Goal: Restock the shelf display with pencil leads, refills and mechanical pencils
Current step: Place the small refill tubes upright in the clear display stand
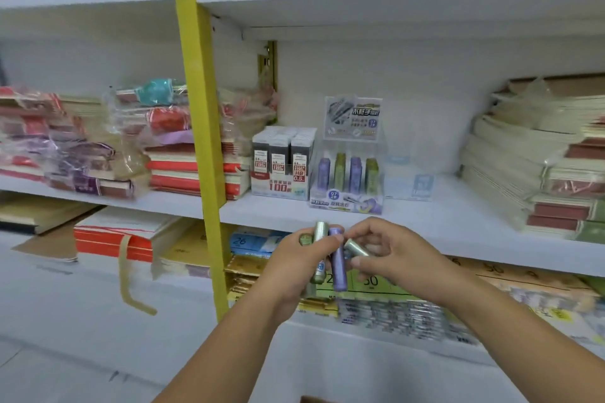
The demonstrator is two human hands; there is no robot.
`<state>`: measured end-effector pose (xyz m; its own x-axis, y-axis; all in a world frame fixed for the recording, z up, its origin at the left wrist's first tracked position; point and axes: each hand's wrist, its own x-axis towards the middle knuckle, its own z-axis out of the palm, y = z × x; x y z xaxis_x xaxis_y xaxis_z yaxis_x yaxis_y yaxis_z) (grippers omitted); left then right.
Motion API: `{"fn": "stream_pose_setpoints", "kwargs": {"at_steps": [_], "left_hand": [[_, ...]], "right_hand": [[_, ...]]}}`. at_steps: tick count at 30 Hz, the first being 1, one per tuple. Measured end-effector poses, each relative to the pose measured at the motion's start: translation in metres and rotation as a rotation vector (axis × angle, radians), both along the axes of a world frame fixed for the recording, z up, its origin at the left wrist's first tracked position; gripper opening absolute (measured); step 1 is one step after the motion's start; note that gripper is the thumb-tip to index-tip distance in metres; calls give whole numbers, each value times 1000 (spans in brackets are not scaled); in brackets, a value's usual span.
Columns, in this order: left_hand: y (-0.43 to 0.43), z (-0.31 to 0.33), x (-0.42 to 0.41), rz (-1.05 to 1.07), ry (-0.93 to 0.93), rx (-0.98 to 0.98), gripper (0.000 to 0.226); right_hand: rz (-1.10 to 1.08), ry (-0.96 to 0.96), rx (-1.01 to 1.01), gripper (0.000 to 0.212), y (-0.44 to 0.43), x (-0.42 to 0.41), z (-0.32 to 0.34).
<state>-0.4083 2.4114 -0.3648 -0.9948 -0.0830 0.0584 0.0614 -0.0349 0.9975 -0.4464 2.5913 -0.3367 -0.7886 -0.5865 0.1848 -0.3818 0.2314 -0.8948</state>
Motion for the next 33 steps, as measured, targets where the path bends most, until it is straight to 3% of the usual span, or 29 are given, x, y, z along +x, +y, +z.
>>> {"fn": "stream_pose_setpoints", "kwargs": {"at_steps": [5, 8, 15, 19, 23, 33], "left_hand": [[-3, 5, -11, 21, 29, 36, 25], [-5, 5, -18, 66, 39, 29, 10], [-14, 12, -20, 64, 111, 74, 12], [-13, 12, -20, 72, 113, 59, 8], [-14, 11, -21, 85, 111, 92, 8], [-16, 10, -28, 155, 158, 148, 11]], "right_hand": [[-111, 117, -42, 42, -2, -6, 0], [-199, 160, -16, 32, -4, -9, 1], [-202, 271, -28, 31, -10, -9, 3], [-187, 146, -122, 39, -11, -9, 1], [-234, 6, -395, 27, -14, -12, 0], [-321, -23, -588, 27, -31, -15, 3]]}}
